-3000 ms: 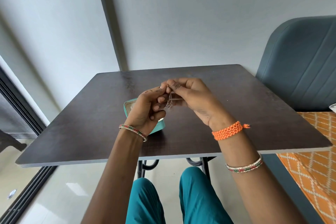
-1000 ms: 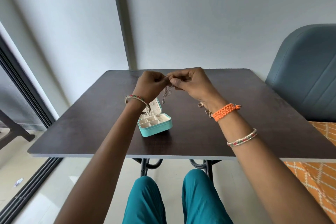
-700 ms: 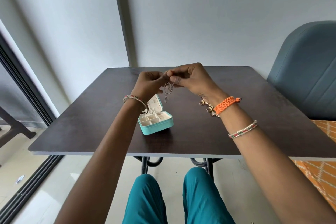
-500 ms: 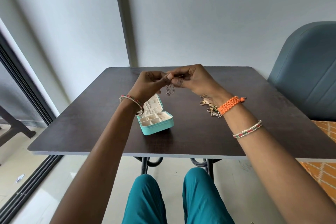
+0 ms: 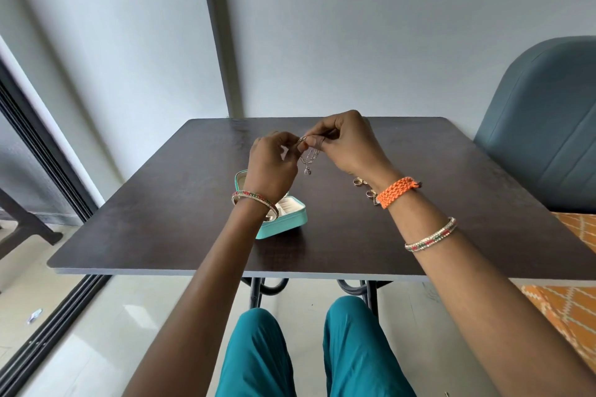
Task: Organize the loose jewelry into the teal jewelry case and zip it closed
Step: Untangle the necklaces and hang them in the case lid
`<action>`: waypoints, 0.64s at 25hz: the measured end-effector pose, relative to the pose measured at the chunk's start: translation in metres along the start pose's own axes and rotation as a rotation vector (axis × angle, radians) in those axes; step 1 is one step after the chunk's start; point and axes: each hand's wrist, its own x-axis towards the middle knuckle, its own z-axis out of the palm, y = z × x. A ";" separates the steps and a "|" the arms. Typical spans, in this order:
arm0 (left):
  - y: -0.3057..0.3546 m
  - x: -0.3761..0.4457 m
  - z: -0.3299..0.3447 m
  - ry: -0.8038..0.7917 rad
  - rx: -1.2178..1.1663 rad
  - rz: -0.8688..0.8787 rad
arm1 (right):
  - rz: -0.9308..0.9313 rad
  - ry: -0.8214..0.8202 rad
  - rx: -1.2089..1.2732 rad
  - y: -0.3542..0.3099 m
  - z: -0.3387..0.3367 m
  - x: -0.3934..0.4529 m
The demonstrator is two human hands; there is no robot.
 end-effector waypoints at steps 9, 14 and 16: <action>-0.036 0.005 -0.013 -0.101 -0.300 -0.198 | 0.029 0.021 -0.018 -0.003 0.011 0.011; -0.113 0.006 -0.018 -0.032 0.276 -0.497 | 0.051 -0.063 -0.058 0.004 0.026 0.018; -0.131 0.001 -0.013 -0.098 0.466 -0.539 | 0.035 -0.095 -0.080 0.006 0.035 0.022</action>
